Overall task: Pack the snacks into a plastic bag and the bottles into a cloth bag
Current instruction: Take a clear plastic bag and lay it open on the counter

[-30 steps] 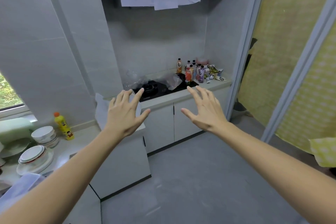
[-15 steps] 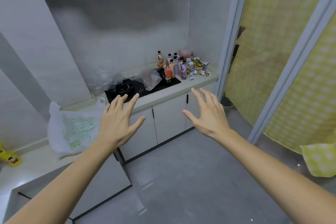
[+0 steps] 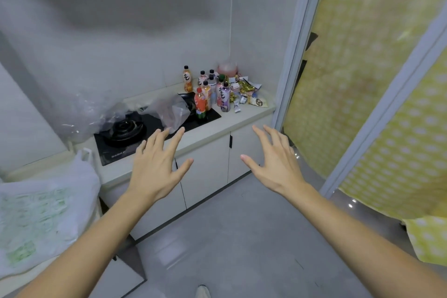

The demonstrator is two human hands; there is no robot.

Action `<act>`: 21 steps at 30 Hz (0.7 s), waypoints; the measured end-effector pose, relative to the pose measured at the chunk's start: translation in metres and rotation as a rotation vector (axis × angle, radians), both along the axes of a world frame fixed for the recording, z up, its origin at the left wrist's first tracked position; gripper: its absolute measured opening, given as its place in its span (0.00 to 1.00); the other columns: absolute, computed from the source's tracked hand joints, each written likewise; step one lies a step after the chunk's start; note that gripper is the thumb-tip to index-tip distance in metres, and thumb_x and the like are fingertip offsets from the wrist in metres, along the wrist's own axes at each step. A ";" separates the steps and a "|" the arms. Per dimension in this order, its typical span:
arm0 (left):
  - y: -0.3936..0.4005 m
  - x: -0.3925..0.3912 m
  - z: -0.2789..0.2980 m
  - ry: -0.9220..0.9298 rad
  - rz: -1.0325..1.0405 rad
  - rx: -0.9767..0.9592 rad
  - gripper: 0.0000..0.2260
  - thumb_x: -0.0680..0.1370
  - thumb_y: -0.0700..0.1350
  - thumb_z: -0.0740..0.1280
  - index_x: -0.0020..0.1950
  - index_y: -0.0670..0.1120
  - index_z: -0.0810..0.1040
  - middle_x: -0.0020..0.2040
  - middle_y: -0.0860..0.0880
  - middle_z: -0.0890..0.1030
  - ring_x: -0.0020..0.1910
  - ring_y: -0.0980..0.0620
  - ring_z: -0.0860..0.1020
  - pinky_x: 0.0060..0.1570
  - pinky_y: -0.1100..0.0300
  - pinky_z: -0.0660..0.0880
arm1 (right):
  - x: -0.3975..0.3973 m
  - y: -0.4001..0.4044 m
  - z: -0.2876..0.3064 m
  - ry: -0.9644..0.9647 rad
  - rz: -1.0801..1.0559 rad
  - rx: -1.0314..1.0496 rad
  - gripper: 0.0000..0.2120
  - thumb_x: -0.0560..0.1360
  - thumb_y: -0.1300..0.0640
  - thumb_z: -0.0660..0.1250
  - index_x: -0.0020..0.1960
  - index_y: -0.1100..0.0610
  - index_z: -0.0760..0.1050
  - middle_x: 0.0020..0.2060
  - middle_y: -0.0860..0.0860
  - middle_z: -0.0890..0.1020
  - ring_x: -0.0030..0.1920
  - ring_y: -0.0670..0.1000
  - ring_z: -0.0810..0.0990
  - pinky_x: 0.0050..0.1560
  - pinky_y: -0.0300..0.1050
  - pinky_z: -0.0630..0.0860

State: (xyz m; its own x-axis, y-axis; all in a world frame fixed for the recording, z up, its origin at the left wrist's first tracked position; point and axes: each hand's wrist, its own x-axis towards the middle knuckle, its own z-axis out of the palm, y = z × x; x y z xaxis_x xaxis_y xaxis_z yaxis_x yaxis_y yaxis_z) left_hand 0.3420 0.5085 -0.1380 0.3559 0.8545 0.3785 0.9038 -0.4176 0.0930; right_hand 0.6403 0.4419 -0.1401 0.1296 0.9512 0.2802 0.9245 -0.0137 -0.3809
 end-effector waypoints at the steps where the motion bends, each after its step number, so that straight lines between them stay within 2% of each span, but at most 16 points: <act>1: 0.018 0.006 -0.005 0.008 -0.008 -0.009 0.34 0.79 0.69 0.51 0.83 0.57 0.55 0.77 0.45 0.67 0.78 0.43 0.62 0.74 0.42 0.63 | 0.004 0.015 -0.003 -0.001 -0.008 -0.010 0.38 0.78 0.30 0.59 0.82 0.44 0.54 0.80 0.52 0.60 0.80 0.57 0.56 0.76 0.63 0.63; 7: 0.127 0.044 -0.017 0.002 -0.075 -0.058 0.34 0.79 0.69 0.51 0.82 0.55 0.59 0.73 0.44 0.70 0.74 0.42 0.66 0.70 0.42 0.67 | 0.033 0.112 -0.009 -0.012 -0.035 -0.045 0.41 0.75 0.26 0.53 0.82 0.45 0.56 0.80 0.51 0.62 0.80 0.56 0.57 0.74 0.64 0.66; 12: 0.204 0.078 -0.022 -0.009 -0.101 -0.069 0.34 0.80 0.68 0.53 0.82 0.54 0.58 0.74 0.44 0.69 0.74 0.43 0.66 0.70 0.41 0.67 | 0.056 0.172 -0.025 -0.008 -0.053 -0.056 0.40 0.76 0.27 0.55 0.82 0.47 0.58 0.79 0.52 0.63 0.79 0.56 0.60 0.73 0.62 0.68; 18: 0.273 0.130 -0.039 -0.004 -0.117 -0.109 0.33 0.80 0.68 0.54 0.82 0.55 0.58 0.74 0.46 0.69 0.75 0.44 0.65 0.69 0.42 0.67 | 0.099 0.249 -0.037 -0.018 -0.071 -0.089 0.42 0.75 0.26 0.51 0.82 0.47 0.58 0.79 0.54 0.64 0.79 0.58 0.61 0.74 0.61 0.68; 21: 0.309 0.162 -0.050 -0.006 -0.101 -0.115 0.33 0.80 0.67 0.56 0.82 0.55 0.58 0.74 0.47 0.69 0.74 0.45 0.66 0.68 0.43 0.68 | 0.129 0.292 -0.051 0.005 -0.038 -0.092 0.40 0.77 0.28 0.56 0.83 0.46 0.56 0.79 0.53 0.63 0.79 0.58 0.60 0.75 0.61 0.67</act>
State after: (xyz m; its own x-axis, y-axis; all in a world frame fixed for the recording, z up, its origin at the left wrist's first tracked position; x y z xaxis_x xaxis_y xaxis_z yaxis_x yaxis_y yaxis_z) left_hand 0.5037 0.8171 -0.1880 0.4403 0.8523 0.2824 0.8571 -0.4927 0.1505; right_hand 0.7695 0.7342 -0.1910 0.1672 0.9672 0.1913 0.9208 -0.0838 -0.3810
